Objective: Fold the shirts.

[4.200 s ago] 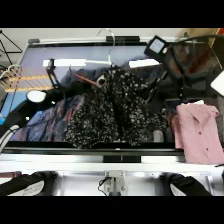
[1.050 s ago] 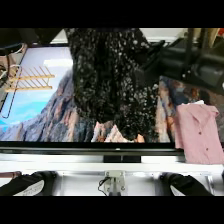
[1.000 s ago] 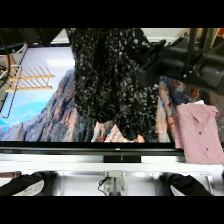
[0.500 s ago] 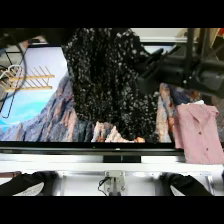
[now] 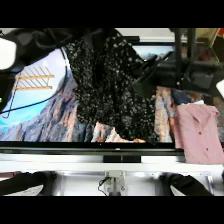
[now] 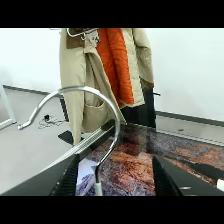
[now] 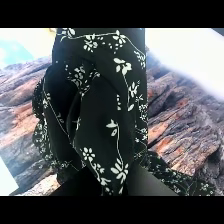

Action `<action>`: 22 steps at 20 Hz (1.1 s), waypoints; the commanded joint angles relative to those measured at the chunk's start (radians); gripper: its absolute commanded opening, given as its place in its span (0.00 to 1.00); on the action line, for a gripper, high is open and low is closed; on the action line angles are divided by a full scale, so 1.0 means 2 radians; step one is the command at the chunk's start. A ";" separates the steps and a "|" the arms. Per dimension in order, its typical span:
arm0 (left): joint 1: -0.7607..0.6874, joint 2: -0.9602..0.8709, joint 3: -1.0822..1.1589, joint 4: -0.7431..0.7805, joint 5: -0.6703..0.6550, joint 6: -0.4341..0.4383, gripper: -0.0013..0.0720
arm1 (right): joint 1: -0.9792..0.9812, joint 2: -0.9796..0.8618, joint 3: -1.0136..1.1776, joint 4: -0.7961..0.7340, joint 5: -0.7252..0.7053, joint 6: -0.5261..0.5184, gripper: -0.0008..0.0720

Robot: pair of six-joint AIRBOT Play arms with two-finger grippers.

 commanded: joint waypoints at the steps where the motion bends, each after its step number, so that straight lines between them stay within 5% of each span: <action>1: 0.004 -0.013 0.000 0.001 0.013 0.004 0.75 | 0.000 -0.001 0.000 0.002 0.002 -0.005 0.09; 2: 0.005 -0.015 0.000 0.001 0.013 0.004 0.72 | 0.000 -0.001 0.000 0.002 0.001 -0.005 0.09; 6: 0.008 -0.019 0.000 0.001 0.013 0.005 0.09 | 0.000 -0.001 0.000 0.002 -0.019 -0.019 0.09; 9: 0.016 -0.017 0.001 0.001 0.014 0.005 0.09 | 0.000 -0.001 0.000 0.002 -0.045 -0.021 0.17; 11: 0.031 -0.012 0.001 0.000 0.018 0.002 0.09 | 0.000 -0.001 0.000 0.011 -0.065 -0.020 0.60; 15: 0.067 0.001 0.001 0.000 0.018 -0.070 0.08 | 0.000 -0.001 0.000 0.047 -0.106 -0.030 0.61; 22: 0.073 0.012 0.001 -0.002 0.018 -0.097 0.08 | 0.000 -0.019 0.000 0.057 -0.112 -0.053 0.60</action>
